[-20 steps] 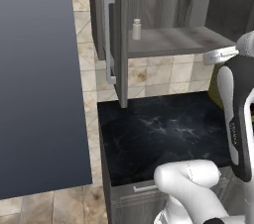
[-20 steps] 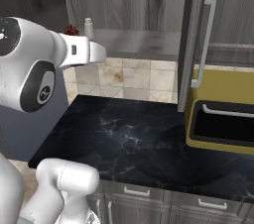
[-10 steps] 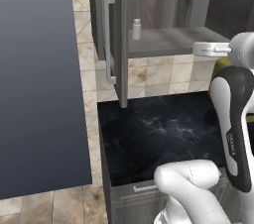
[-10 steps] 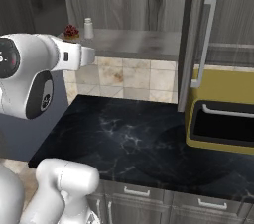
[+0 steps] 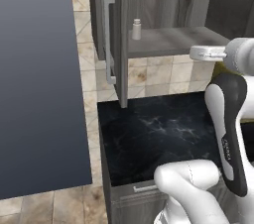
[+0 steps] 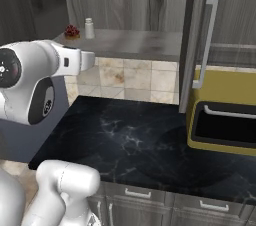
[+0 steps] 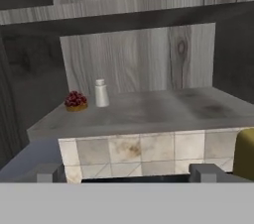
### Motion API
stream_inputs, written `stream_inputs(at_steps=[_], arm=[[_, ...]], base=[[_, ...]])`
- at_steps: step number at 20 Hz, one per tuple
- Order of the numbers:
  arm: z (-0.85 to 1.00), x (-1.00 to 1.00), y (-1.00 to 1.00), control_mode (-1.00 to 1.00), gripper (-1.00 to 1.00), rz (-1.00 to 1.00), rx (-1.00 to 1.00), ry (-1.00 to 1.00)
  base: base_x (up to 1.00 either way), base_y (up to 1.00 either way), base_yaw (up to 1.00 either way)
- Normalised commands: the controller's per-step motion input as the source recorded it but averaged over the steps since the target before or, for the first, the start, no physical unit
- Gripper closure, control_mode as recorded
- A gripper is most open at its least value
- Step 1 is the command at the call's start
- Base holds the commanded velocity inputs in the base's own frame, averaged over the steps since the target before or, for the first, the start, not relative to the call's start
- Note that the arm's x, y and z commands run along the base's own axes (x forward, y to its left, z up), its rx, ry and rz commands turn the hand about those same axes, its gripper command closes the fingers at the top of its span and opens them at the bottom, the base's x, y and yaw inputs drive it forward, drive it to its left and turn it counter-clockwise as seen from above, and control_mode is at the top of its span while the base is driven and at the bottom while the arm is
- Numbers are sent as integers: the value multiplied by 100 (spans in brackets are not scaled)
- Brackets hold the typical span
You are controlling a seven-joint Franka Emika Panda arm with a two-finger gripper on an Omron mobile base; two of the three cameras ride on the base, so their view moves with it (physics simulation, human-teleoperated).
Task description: The dining table condiment station is running low on shaker. Refill the condiment station by opening the cabinet and taking the shaker from the cabinet and placing it on the dining table.
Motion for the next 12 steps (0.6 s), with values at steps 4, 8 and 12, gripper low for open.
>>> stream_inputs(at_steps=[4, 8, 12], arm=[[3, 6, 0, -100, -100, 1, 0, 0], [14, 43, 4, -100, -100, 0, 0, 0], [14, 65, 22, -100, -100, 0, 0, 0]], base=[[0, 0, 0], [0, 0, 0], [0, 0, 0]])
